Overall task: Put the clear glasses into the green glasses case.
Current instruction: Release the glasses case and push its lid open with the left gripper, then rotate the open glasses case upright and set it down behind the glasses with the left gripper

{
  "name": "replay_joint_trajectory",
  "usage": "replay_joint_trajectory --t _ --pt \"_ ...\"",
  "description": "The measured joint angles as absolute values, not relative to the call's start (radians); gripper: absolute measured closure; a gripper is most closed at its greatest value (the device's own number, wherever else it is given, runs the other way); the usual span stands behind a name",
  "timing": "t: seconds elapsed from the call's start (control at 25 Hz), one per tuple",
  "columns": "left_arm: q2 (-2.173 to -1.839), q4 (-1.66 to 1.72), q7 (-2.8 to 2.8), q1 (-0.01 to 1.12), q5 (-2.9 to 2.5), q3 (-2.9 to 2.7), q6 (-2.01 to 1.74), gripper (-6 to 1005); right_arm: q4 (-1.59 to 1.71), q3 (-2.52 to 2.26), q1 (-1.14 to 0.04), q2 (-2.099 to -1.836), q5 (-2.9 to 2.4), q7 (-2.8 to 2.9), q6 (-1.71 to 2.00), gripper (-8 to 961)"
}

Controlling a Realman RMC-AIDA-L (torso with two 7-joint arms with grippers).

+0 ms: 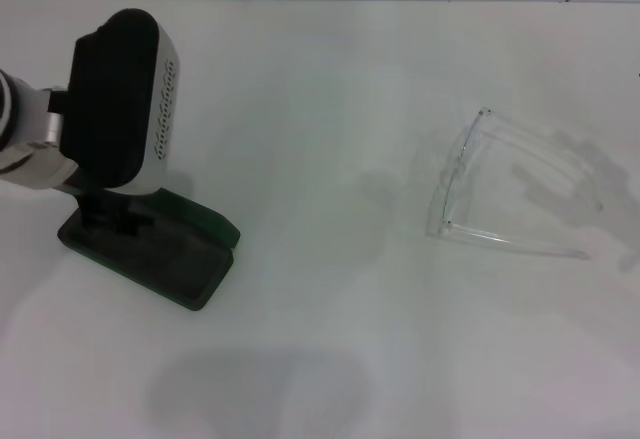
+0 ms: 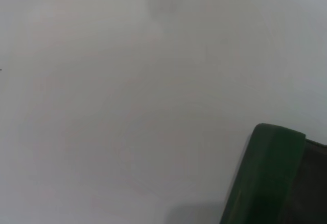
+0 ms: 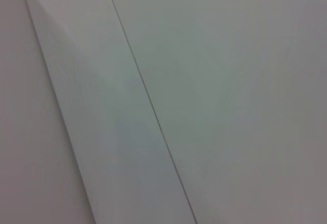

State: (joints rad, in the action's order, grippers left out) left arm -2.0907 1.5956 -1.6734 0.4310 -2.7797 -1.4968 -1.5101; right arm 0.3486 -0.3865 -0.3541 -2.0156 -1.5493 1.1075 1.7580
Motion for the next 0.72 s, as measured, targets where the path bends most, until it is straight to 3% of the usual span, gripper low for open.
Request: replay_joint_trajectory --t 0.6,0.72 --pt "-2.091 1.599 -1.703 0.424 -2.831 -1.540 -1.511 486 0.336 -0.386 -0.336 -2.016 -1.549 1.083 1.770 83" --pt "-2.091 1.618 -1.711 0.417 -2.830 -1.550 -1.511 590 0.335 -0.386 -0.333 -2.016 -1.549 1.083 1.770 83"
